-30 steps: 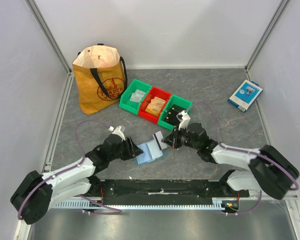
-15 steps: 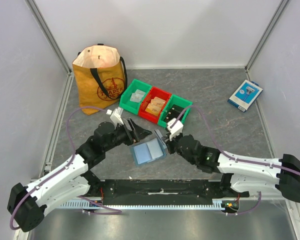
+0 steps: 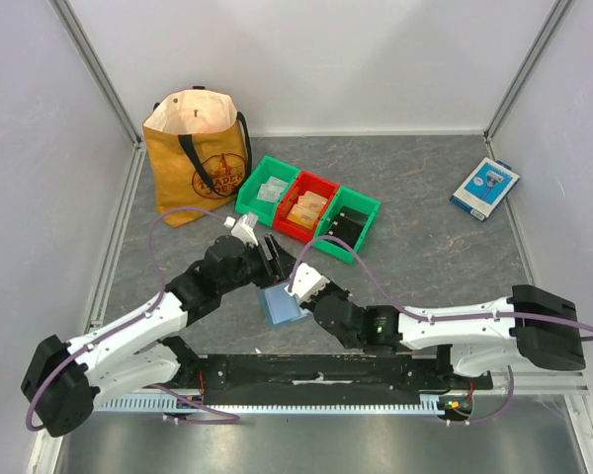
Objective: Take the credit cards out of the card holder
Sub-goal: Place the credit card in the storage box.
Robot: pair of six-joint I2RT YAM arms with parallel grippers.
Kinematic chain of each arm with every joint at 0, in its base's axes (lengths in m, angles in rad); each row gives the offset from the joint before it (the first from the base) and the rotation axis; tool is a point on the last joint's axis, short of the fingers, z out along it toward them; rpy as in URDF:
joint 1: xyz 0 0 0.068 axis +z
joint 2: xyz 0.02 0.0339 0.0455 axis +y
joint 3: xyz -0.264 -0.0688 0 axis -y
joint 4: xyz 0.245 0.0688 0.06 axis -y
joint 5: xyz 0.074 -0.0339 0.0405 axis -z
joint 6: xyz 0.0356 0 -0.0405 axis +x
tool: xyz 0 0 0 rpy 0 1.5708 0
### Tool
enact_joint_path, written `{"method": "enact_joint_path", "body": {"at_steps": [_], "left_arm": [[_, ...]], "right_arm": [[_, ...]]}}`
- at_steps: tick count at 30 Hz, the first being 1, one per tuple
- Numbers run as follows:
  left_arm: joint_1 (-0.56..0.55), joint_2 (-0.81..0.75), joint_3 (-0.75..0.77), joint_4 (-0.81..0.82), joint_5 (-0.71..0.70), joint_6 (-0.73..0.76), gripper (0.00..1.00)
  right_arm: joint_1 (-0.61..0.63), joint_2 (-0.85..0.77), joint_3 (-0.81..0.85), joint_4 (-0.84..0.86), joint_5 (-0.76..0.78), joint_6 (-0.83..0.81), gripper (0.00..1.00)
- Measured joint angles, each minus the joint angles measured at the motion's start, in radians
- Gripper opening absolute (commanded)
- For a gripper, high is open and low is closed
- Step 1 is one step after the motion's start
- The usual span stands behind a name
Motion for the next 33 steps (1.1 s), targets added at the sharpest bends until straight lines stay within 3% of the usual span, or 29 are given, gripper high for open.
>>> {"method": "enact_joint_path", "body": {"at_steps": [6, 9, 14, 16, 22, 27, 33], "left_arm": [[-0.01, 0.049, 0.001, 0.002, -0.012, -0.002, 0.64], [-0.015, 0.077, 0.001, 0.005, -0.023, -0.006, 0.54], [-0.026, 0.093, 0.001, 0.032, -0.024, -0.025, 0.16], [-0.029, 0.093, 0.001, 0.045, -0.023, -0.032, 0.02], [-0.032, 0.08, -0.006, 0.07, -0.032, -0.019, 0.02], [0.0, 0.033, -0.063, 0.117, -0.049, 0.055, 0.02], [0.126, -0.031, -0.151, 0.166, -0.044, 0.157, 0.02]], "right_arm": [[0.048, 0.045, 0.027, 0.016, 0.08, -0.056, 0.02], [0.065, 0.063, 0.035, 0.03, 0.109, -0.077, 0.02], [0.084, 0.1, 0.046, 0.034, 0.149, -0.1, 0.02], [0.086, 0.106, 0.046, 0.034, 0.151, -0.1, 0.1], [0.085, 0.098, 0.047, 0.037, 0.145, -0.056, 0.48], [0.035, 0.003, 0.046, 0.001, 0.06, 0.031, 0.6], [-0.129, -0.193, 0.032, -0.074, -0.13, 0.198, 0.71]]}}
